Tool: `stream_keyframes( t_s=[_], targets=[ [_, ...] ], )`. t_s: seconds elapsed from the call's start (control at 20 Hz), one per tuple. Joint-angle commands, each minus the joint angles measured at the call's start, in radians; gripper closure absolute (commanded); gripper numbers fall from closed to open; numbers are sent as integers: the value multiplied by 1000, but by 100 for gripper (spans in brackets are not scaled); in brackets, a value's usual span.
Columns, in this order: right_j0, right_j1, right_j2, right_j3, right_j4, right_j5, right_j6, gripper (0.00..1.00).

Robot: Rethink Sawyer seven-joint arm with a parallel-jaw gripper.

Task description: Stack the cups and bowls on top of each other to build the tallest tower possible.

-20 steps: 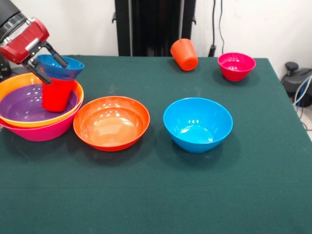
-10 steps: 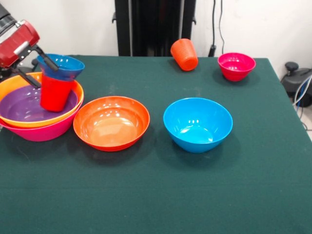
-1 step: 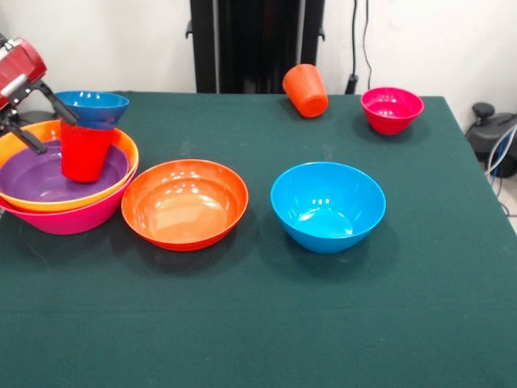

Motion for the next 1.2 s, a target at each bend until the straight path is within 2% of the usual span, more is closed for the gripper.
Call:
stream_keyframes(
  t_s=[0.05,0.5,1.2],
  targets=[
    [75,47,-80,-101,3,115,-203,0],
    [63,24,-96,-73,-19,85,-161,0],
    [13,-8,-94,30,-46,-34,-72,0]
  ],
)
